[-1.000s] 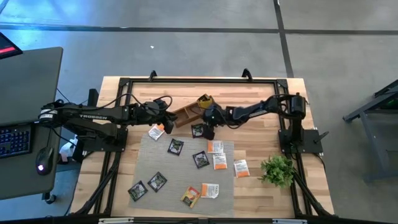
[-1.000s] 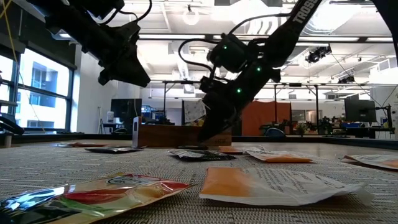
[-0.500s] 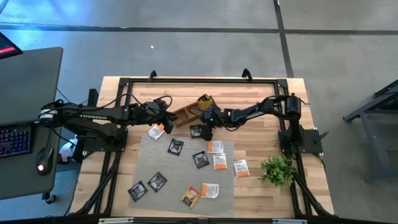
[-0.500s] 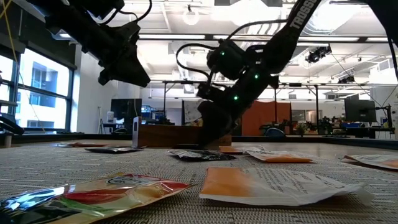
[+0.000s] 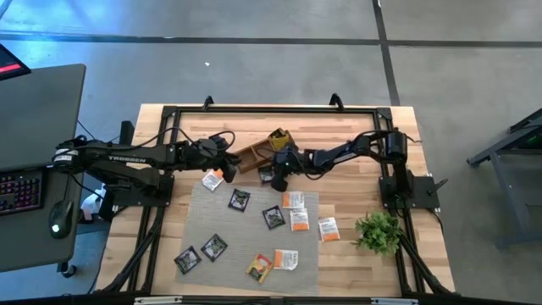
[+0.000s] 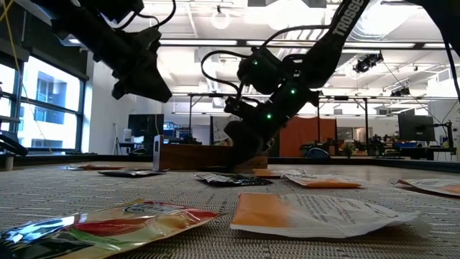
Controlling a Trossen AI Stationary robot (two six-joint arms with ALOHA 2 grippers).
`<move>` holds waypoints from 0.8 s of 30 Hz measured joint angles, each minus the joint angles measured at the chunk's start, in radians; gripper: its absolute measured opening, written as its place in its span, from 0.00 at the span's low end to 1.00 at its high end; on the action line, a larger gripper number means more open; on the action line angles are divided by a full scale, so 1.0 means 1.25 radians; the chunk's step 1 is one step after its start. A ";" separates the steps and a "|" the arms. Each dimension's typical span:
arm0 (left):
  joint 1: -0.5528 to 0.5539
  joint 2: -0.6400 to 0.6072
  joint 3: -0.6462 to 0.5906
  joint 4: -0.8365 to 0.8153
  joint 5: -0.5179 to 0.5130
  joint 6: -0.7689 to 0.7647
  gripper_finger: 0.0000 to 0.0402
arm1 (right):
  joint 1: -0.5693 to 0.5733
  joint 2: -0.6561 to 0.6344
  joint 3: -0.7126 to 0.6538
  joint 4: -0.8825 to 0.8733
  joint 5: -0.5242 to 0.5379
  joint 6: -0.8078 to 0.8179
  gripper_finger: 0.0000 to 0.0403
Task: Pick & Place Tea
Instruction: Put the violet tea bag into the middle section of the wooden organizer
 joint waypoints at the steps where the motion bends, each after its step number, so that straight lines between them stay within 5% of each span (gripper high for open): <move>1: 0.000 0.000 0.000 -0.002 0.000 0.000 0.22 | 0.000 -0.002 -0.001 0.000 -0.007 -0.006 0.02; 18: 0.000 0.000 0.000 -0.004 0.000 0.001 0.22 | 0.013 -0.178 -0.006 -0.047 -0.129 -0.043 0.01; 24: 0.000 0.000 0.000 -0.003 0.000 0.002 0.22 | 0.000 -0.193 -0.005 0.047 -0.023 -0.169 0.01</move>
